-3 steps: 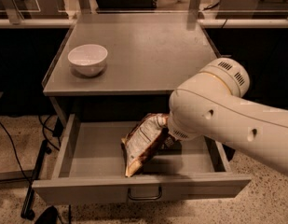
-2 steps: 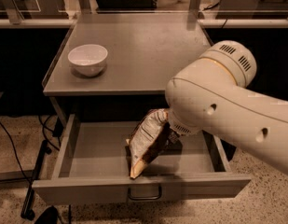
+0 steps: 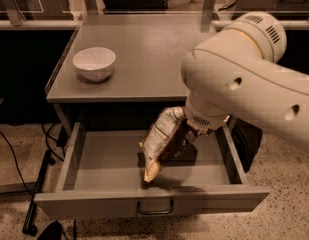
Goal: Pick brown chip bag from top drawer and place on counter
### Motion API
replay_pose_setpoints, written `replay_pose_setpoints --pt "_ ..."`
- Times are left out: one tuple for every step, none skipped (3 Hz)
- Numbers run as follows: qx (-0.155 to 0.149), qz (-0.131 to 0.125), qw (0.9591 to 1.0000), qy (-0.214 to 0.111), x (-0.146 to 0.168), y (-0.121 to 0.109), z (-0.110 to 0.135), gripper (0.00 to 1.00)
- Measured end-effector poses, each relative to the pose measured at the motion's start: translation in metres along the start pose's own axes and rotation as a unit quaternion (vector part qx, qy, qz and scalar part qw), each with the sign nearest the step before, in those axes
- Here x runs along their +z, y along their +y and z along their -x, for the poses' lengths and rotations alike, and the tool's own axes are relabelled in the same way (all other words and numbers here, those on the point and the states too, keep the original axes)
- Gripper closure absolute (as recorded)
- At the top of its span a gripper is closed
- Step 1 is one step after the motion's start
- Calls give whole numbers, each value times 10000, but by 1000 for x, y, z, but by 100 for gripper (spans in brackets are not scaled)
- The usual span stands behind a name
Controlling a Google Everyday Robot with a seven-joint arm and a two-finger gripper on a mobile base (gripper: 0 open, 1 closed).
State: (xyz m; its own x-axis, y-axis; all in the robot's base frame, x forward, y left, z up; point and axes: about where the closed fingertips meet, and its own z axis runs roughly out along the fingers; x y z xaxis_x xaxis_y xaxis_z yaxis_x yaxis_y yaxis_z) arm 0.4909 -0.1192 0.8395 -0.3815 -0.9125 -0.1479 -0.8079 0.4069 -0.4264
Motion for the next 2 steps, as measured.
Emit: replay_pose_setpoints --pt "-18 -29 9999 104 -26 -25 2 100" --pt "-51 -78 9998 187 -55 -50 6 100"
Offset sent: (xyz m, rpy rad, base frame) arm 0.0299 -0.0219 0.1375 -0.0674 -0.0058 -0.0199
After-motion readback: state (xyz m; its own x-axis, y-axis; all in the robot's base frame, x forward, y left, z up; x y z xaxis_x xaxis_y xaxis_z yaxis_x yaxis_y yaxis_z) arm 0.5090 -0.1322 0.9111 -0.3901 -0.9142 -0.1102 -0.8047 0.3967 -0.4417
